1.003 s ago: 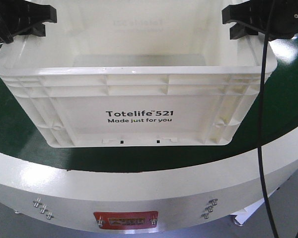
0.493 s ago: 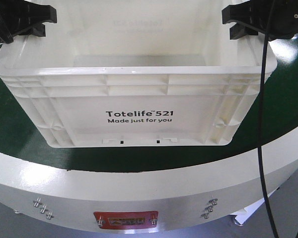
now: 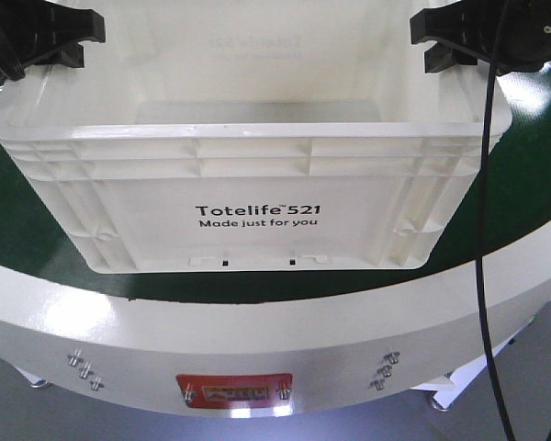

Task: Place moving items into box and shelve
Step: 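Hold the tote raised with both grippers while the base drives away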

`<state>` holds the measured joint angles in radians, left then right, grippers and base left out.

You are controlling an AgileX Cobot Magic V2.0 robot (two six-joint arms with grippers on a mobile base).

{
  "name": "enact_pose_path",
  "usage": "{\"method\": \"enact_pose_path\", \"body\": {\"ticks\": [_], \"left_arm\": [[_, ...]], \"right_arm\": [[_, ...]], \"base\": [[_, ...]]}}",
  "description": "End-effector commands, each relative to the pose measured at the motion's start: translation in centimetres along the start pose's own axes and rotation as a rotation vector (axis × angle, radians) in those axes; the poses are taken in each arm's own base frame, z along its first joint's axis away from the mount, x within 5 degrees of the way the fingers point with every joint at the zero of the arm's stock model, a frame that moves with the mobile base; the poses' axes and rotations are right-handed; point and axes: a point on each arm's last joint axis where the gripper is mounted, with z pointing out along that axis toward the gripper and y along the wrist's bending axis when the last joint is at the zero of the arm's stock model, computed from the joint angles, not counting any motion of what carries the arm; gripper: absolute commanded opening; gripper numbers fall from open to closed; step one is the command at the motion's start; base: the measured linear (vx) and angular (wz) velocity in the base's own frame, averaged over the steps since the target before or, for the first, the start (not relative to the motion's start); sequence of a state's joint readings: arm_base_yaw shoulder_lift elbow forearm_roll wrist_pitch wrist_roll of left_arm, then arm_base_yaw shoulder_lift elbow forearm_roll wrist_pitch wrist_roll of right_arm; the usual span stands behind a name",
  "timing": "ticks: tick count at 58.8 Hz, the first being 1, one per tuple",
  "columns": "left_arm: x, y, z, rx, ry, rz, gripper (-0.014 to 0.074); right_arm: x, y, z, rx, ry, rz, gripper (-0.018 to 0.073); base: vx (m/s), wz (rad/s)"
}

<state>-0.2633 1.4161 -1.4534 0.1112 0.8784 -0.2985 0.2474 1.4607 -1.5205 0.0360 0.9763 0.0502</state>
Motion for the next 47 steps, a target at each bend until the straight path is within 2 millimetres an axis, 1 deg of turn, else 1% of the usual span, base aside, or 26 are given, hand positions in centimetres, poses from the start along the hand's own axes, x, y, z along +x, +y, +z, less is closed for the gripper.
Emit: {"method": "enact_pose_path", "body": {"ticks": [1, 26, 47], "left_arm": [[-2.42, -0.18, -3.07, 0.032, -0.234, 0.023, -0.0022], [-2.42, -0.18, -3.07, 0.032, -0.234, 0.023, -0.0022], [-2.42, -0.18, -3.07, 0.032, -0.234, 0.023, -0.0022]], "right_arm": [[-1.95, 0.18, -3.46, -0.024, -0.218, -0.001, -0.0013], [-1.95, 0.17, -3.31, -0.024, -0.214, -0.001, -0.0013], [-1.95, 0.17, -3.31, -0.024, -0.214, -0.001, -0.0013]], "base": [[-0.1, 0.01], [-0.16, 0.04], [-0.18, 0.29]]}}
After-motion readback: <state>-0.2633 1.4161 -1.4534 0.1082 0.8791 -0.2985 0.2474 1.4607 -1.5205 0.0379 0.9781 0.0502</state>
